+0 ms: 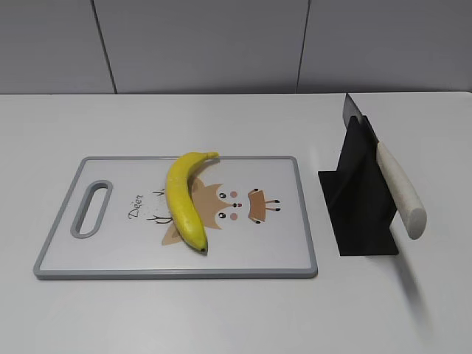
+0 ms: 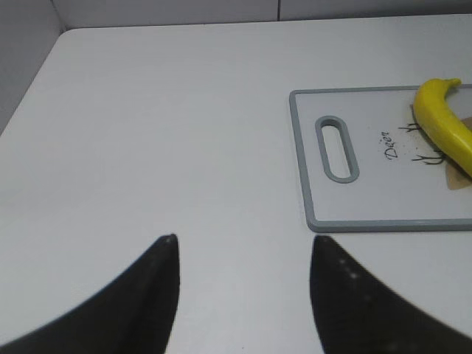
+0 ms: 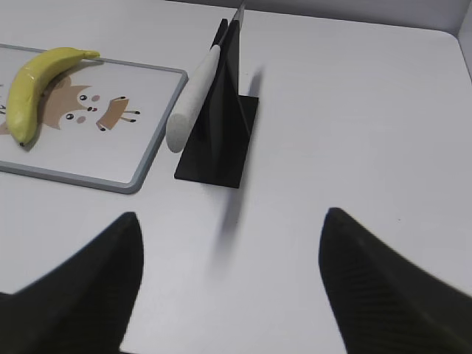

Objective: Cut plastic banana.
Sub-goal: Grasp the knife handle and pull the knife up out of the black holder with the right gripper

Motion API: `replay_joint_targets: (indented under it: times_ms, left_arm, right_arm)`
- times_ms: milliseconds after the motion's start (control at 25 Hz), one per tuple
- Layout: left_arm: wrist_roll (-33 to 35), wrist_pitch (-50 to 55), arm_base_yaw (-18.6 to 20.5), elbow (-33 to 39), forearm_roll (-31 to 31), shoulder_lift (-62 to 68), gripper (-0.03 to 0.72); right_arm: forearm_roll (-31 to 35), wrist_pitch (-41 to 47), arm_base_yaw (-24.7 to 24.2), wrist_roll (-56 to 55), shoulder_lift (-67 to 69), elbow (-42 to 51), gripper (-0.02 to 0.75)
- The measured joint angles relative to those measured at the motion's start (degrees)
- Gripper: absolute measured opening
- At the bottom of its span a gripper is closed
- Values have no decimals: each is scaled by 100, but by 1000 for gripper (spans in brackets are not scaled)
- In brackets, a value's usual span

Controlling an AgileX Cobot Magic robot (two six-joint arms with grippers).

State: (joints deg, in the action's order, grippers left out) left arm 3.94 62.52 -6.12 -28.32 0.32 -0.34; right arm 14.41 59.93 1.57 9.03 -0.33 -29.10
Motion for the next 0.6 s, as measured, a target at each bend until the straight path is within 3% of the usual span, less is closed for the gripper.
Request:
replay_joint_targets:
  times_ms: [600]
  left_arm:
    - [0, 0, 0, 0, 0, 0, 558]
  right_arm:
    - [0, 0, 0, 0, 0, 0, 576]
